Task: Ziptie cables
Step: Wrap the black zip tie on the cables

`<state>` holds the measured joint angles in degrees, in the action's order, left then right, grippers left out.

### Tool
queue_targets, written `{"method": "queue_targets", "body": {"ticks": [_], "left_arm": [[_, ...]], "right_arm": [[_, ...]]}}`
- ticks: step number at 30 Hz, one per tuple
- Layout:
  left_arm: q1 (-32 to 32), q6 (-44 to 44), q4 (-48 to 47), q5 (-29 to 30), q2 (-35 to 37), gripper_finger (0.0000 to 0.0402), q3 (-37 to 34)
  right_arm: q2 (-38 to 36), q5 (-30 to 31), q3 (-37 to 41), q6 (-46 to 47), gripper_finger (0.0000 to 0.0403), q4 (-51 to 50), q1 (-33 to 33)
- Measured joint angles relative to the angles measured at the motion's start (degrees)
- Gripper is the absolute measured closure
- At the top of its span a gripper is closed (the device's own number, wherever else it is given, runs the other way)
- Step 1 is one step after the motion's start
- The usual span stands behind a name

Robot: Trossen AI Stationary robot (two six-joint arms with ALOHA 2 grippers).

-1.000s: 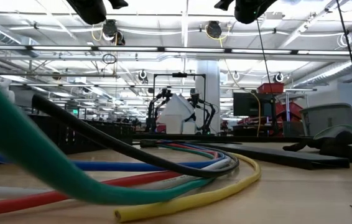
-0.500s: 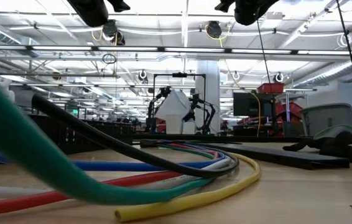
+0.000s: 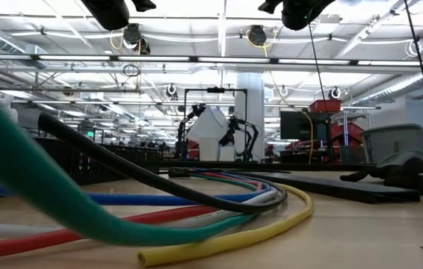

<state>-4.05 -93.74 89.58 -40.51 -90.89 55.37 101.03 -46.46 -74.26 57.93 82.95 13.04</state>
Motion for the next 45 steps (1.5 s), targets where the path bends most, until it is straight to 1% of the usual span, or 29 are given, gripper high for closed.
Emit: {"method": "queue_targets", "body": {"ticks": [3, 10, 15, 18, 26, 30, 33, 42, 45], "left_arm": [[0.0, 0.7, 0.0, 0.0, 0.0, 0.0398, 0.0], [0.0, 1.3, 0.0, 0.0, 0.0, 0.0400, 0.0], [-0.1, 1.2, -0.1, -0.3, 0.0, 0.0401, 0.0], [-0.1, 1.1, -0.1, -0.4, 0.0, 0.0401, 0.0], [-0.1, 1.1, -0.2, -0.4, 0.0, 0.0401, 0.0], [-0.1, 1.1, -0.2, -0.4, 0.0, 0.0401, 0.0], [-0.3, 1.2, -0.2, -0.5, 0.0, 0.0401, 0.0], [-2.7, 1.0, -0.4, -2.7, 0.1, 0.0402, 0.0], [-3.2, 1.0, -0.5, -3.3, 0.1, 0.0402, 0.0]], "right_arm": [[0.0, -0.1, 0.0, 0.0, 0.0402, 0.0, 0.0], [0.0, -0.4, 0.0, 1.4, 0.0403, 0.4, -0.3], [0.0, 1.9, 0.0, 4.3, 0.0395, -0.7, -0.3], [0.0, 2.2, 0.0, 4.6, 0.0373, -1.0, -0.2], [0.0, 4.2, 0.0, 4.2, 0.0291, -1.1, -0.1], [0.0, 4.2, 0.0, 3.1, 0.0265, -1.8, 0.1], [0.0, 4.3, 0.0, 3.0, 0.0260, -2.1, 0.3], [0.0, 4.3, 0.0, 2.7, 0.0260, -2.0, 2.0], [-0.2, 3.2, 0.0, 2.9, 0.0260, -2.0, 3.0]]}}
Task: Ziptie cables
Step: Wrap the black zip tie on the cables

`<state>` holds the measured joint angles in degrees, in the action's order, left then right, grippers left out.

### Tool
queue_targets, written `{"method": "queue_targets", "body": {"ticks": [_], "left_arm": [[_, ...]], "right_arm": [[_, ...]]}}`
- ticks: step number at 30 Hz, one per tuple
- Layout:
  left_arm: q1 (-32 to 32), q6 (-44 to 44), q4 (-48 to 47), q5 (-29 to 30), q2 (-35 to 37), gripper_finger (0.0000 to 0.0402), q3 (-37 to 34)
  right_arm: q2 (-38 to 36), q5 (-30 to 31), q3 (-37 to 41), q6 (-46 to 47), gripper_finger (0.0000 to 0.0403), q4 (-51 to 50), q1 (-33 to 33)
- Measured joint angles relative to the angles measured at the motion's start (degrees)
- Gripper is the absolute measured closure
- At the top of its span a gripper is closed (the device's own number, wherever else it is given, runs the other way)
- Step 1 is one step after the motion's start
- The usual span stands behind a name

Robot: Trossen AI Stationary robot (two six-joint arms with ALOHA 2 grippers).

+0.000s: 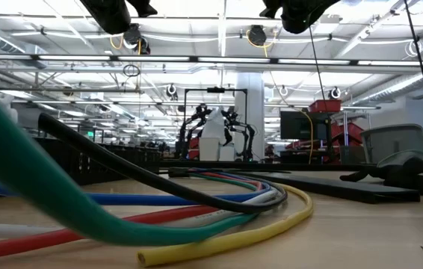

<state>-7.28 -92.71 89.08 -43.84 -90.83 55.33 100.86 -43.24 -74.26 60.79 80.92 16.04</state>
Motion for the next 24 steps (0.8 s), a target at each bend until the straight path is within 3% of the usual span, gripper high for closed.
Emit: {"method": "queue_targets", "body": {"ticks": [4, 8, 12, 16, 19, 21, 24], "left_arm": [[-0.7, 0.0, -0.9, -2.5, 0.0, 0.0402, 0.0], [-1.7, 0.4, -2.7, -4.4, 0.0, 0.0402, 0.0], [-3.3, 0.5, -2.9, -4.4, 0.0, 0.0402, 0.0], [-5.0, 0.5, -2.6, -5.6, 0.0, 0.0401, 0.0], [-6.0, 0.9, -2.6, -6.1, 0.0, 0.0401, 0.0], [-6.6, 2.5, -2.6, -6.5, 0.0, 0.0401, 0.0], [-7.7, 4.9, -2.9, -6.6, 0.0, 0.0401, 0.0]], "right_arm": [[-1.2, -4.1, 0.0, 0.0, 0.0260, -0.4, 2.2], [-4.7, -14.3, 0.0, -0.1, 0.0264, -9.5, 4.7], [-9.9, -23.5, 0.0, -5.2, 0.0282, -31.8, 5.8], [-17.3, -24.3, 0.0, -23.0, 0.0304, -65.6, 5.7], [-23.6, -13.5, 0.0, -41.0, 0.0317, -94.5, 6.4], [-27.8, 2.0, 0.0, -50.4, 0.0320, -112.3, 6.4], [-32.0, 22.9, 0.0, -53.8, 0.0317, -129.6, 3.0]]}}
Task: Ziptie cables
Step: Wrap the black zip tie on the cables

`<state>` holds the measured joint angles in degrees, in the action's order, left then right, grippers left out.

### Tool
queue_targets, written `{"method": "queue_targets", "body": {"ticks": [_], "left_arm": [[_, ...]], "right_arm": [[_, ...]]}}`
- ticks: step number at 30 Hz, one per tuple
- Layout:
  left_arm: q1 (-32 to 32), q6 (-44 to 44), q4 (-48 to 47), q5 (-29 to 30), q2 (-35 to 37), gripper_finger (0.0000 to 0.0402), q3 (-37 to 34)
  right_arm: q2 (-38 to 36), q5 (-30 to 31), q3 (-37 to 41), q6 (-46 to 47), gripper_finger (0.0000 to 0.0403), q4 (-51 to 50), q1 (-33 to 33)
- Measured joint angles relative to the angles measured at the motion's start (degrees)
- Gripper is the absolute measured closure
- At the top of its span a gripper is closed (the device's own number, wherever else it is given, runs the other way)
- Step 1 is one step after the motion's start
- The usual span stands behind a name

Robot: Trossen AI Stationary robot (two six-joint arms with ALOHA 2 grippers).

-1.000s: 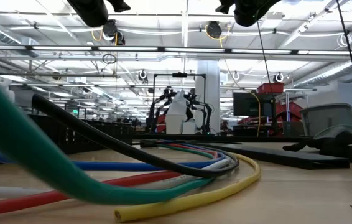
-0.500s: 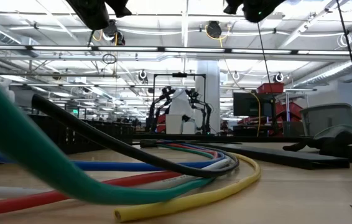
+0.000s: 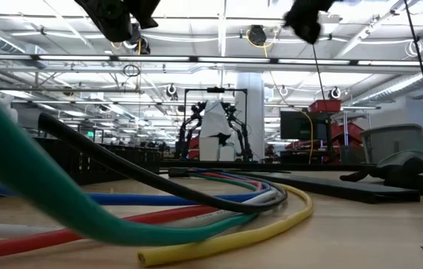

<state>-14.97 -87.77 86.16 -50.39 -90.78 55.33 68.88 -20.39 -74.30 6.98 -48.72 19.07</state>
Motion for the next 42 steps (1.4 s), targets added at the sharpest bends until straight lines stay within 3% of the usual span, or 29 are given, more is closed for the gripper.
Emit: {"method": "queue_targets", "body": {"ticks": [3, 6, 10, 14, 17, 21, 27, 33, 42], "left_arm": [[-1.1, 2.1, -1.3, 0.0, 0.0, 0.0401, 0.0], [-2.2, 4.5, -3.1, 0.0, 0.0, 0.0401, 0.0], [-3.5, 9.3, -3.4, 3.0, 0.0, 0.0401, 0.0], [-4.4, 16.9, -4.5, 9.5, 0.0, 0.0401, 0.0], [-4.6, 19.2, -5.2, 10.7, 0.0, 0.0401, 0.0], [-4.4, 24.2, -11.4, 10.9, 0.0, 0.0401, 0.0], [-4.1, 33.5, -17.0, 17.2, -0.1, 0.0401, 0.0], [-4.1, 36.2, -16.4, 20.8, -0.1, 0.0401, 0.0], [-4.0, 36.1, -16.1, 21.4, -0.1, 0.0401, 0.0]], "right_arm": [[-2.4, 12.7, 2.1, 4.7, 0.0308, -1.7, -5.7], [-3.7, 24.0, 7.8, 11.8, 0.0298, 8.0, -11.6], [-3.2, 35.2, 19.9, 21.5, 0.0283, 31.3, -16.7], [-1.0, 40.9, 31.3, 32.6, 0.0266, 57.8, -18.3], [0.5, 41.5, 36.3, 35.5, 0.0254, 71.3, -18.8], [1.8, 41.5, 36.0, 30.6, 0.0244, 77.2, -18.9], [7.0, 41.3, 28.8, 18.9, 0.0224, 76.9, -18.9], [12.3, 41.1, 21.9, 16.1, 0.0192, 74.4, -18.8], [16.0, 39.4, 16.4, 13.4, 0.0157, 70.9, -18.7]]}}
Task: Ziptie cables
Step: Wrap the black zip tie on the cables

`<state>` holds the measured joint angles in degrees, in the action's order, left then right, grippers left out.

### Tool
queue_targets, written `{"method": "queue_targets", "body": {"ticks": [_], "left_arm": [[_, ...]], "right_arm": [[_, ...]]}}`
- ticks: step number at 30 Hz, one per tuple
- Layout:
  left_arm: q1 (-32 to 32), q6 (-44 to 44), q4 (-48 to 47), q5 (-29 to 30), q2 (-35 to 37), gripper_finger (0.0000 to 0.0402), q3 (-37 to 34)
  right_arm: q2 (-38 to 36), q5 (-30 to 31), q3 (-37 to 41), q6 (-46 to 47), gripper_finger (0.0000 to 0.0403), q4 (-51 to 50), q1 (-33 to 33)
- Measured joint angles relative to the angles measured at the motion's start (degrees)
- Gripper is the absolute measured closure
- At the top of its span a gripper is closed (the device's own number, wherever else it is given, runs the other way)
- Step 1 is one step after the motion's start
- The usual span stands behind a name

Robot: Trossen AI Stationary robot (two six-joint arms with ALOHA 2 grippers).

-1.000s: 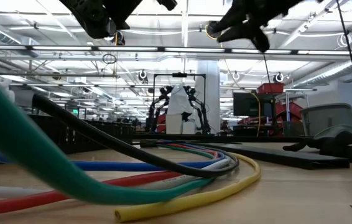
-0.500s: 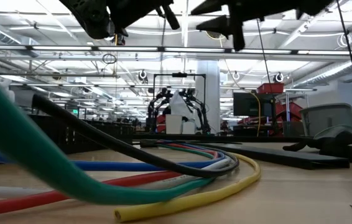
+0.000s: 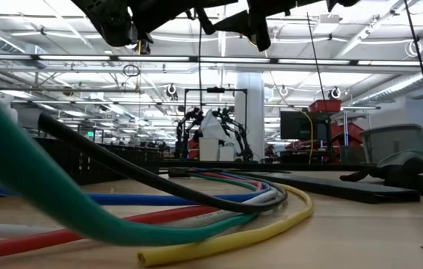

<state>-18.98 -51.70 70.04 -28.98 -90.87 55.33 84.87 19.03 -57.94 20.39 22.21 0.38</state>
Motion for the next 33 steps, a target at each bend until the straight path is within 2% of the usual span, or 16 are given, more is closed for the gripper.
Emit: {"method": "queue_targets", "body": {"ticks": [8, 13, 16, 18, 22, 23, 28, 33], "left_arm": [[0.0, 0.0, 0.1, 0.8, 0.0, 0.0401, 0.0], [0.0, -0.4, 1.5, 0.8, 0.0, 0.0401, 0.0], [0.0, -0.4, 1.6, 0.8, 0.0, 0.0401, 0.0], [0.0, -0.4, 1.5, 0.8, 0.0, 0.0401, 0.0], [-0.2, -0.4, 1.6, 0.8, 0.0, 0.0401, 0.0], [-0.2, -0.4, 1.6, 0.8, 0.0, 0.0401, 0.0], [-0.6, -0.7, 2.1, 0.3, 0.0, 0.0401, 0.0], [-4.4, -6.3, 2.3, -7.7, 0.8, 0.0401, 0.0]], "right_arm": [[4.0, -0.8, -2.2, 0.0, 0.0157, -0.4, 0.9], [4.0, -0.7, -3.4, 0.1, 0.0179, -0.9, 2.1], [4.0, -0.7, -3.9, 0.6, 0.0209, -2.5, 2.7], [4.0, -1.0, -4.4, 1.3, 0.0245, -3.9, 3.0], [4.0, -1.2, -4.7, 2.4, 0.0363, -5.3, 3.0], [3.9, -1.3, -4.7, 2.4, 0.0382, -5.3, 3.0], [2.7, -1.4, -4.8, 4.0, 0.0401, -7.5, 2.9], [-0.2, -1.4, -4.8, 3.9, 0.0402, -12.0, 2.9]]}}
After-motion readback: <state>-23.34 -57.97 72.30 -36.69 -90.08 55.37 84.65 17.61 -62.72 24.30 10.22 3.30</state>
